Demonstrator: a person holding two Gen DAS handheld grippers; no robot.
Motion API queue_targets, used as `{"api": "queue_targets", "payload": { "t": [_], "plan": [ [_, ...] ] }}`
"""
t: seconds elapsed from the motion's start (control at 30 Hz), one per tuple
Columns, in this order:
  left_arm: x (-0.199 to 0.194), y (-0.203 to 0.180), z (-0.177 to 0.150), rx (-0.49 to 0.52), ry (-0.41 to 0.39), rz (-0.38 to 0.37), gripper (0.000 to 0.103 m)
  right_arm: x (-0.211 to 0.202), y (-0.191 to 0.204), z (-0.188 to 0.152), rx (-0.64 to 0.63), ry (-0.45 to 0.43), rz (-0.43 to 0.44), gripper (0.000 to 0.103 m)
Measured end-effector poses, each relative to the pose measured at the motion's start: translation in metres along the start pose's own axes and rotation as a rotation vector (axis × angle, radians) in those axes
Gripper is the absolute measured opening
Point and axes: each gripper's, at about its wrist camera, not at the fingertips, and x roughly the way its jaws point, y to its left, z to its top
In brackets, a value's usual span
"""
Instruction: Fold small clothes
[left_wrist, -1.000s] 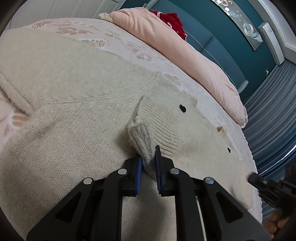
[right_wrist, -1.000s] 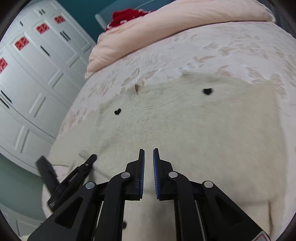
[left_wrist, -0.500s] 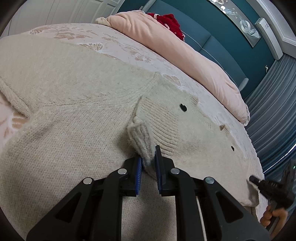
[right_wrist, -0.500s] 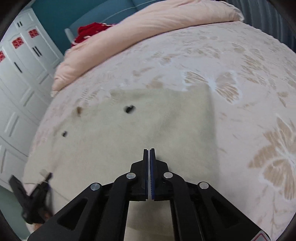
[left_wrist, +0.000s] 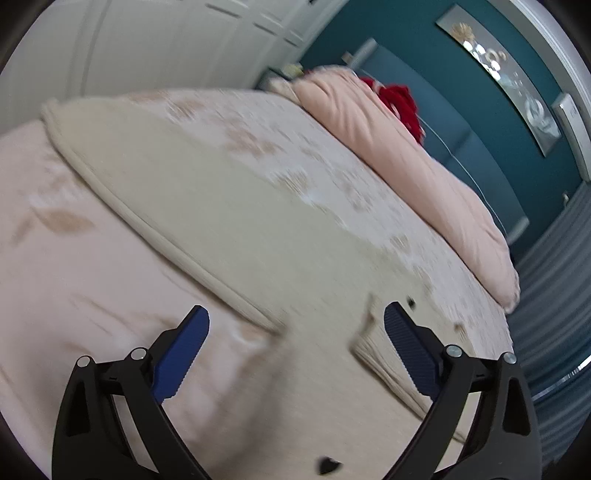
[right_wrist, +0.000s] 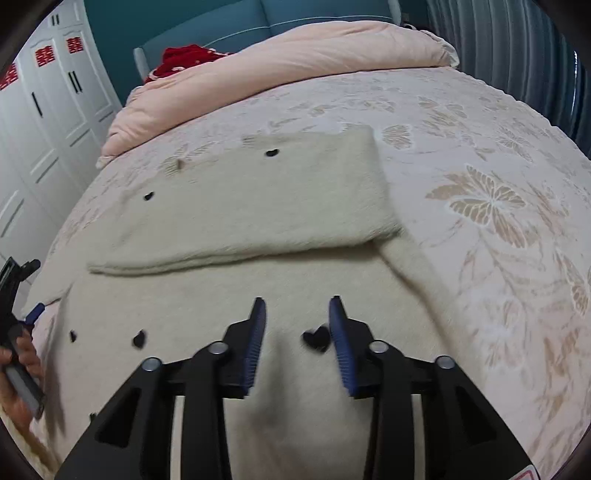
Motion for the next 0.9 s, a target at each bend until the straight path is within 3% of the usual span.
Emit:
{"api": "queue_targets", "payload": {
  "t": [0.1, 0.17, 0.27, 0.37, 0.4, 0.43, 0.47, 0.53, 0.63, 0.7, 0.8, 0.9],
  "plan": [
    [-0.003, 0.073, 0.062, -0.074, -0.005, 0.189, 0.094, -0.008, 0.027, -0.026, -0.044, 0.045, 0.029, 0.044],
    [0.001, 0.127, 0.097, -0.182, 0.016, 0.293, 0.094, -0.012, 0.042, -0.038, -0.051, 0.071, 0.035, 0.045],
    [0.004, 0.194, 0.131, -0.36, 0.013, 0.355, 0.094, -0.016, 0.055, -0.052, -0.013, 0.12, 0.069, 0.049],
    [0.008, 0.21, 0.15, -0.381, -0.02, 0.376, 0.09, -0.019, 0.064, -0.059, -0.01, 0.139, 0.061, 0.052],
    [0.013, 0.205, 0.154, -0.342, -0.015, 0.4, 0.083, -0.021, 0.066, -0.061, -0.01, 0.143, 0.063, 0.053],
    [0.02, 0.199, 0.159, -0.291, 0.006, 0.411, 0.054, -0.021, 0.067, -0.061, -0.009, 0.149, 0.064, 0.053],
    [0.03, 0.193, 0.164, -0.25, 0.046, 0.407, 0.017, -0.022, 0.067, -0.061, -0.006, 0.153, 0.066, 0.053],
    [0.037, 0.178, 0.168, -0.209, 0.077, 0.421, 0.011, -0.023, 0.066, -0.06, 0.005, 0.159, 0.076, 0.053],
    [0.018, 0.132, 0.177, -0.112, -0.002, 0.351, 0.01, -0.025, 0.062, -0.059, 0.018, 0.15, 0.083, 0.053],
    [0.005, 0.078, 0.179, -0.005, -0.016, 0.261, 0.009, -0.028, 0.058, -0.057, 0.036, 0.14, 0.093, 0.053],
    [-0.027, -0.023, 0.159, 0.149, -0.043, 0.05, 0.009, -0.031, 0.049, -0.054, 0.07, 0.126, 0.109, 0.053],
    [-0.047, -0.127, 0.106, 0.3, 0.01, -0.161, 0.009, -0.037, 0.038, -0.05, 0.105, 0.105, 0.113, 0.053]
  ]
}}
